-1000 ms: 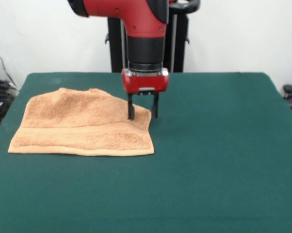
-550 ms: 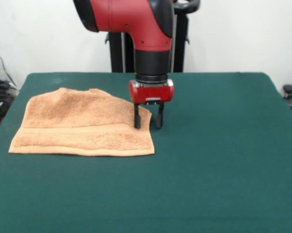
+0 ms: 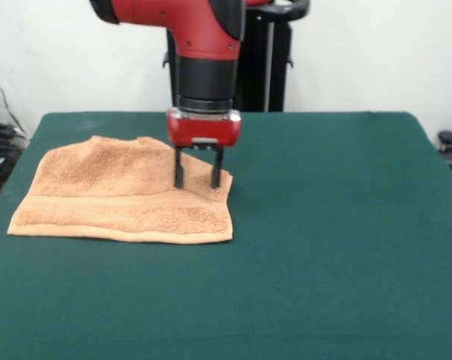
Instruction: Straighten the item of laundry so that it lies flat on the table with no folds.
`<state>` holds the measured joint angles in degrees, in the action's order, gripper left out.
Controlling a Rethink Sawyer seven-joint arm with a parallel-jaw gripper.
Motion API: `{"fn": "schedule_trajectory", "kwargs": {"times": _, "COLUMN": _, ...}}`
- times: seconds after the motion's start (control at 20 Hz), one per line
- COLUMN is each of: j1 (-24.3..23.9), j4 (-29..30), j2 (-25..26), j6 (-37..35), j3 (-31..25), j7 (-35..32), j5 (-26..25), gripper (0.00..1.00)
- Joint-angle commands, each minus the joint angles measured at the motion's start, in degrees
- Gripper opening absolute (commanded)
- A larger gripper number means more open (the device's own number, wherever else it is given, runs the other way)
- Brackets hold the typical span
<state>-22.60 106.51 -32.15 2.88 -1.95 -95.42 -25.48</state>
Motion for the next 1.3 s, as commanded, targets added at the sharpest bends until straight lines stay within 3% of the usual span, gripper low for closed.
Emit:
{"fn": "schedule_trajectory", "kwargs": {"times": 0.05, "j1": -1.98, "j4": -1.53, "j2": -3.69, "j6": -13.23, "j3": -9.65, "j7": -1.49, "j5": 2.05, "gripper": 1.0}}
{"fn": "schedule_trajectory", "kwargs": {"times": 0.5, "j1": -4.43, "j4": -5.86, "j2": 5.39, "j6": -12.51, "j3": -13.08, "j7": -0.18, "j5": -1.12, "gripper": 1.0}}
{"fn": "schedule_trajectory", "kwargs": {"times": 0.9, "j1": -2.38, "j4": -17.11, "j2": 16.46, "j6": -9.15, "j3": -12.57, "j7": -0.73, "j5": -1.74, "gripper": 1.0}}
{"fn": "schedule_trajectory", "kwargs": {"times": 1.3, "j1": -2.25, "j4": -22.6, "j2": 20.54, "j6": -13.51, "j3": -13.31, "j7": 0.02, "j5": -0.47, "gripper": 1.0}}
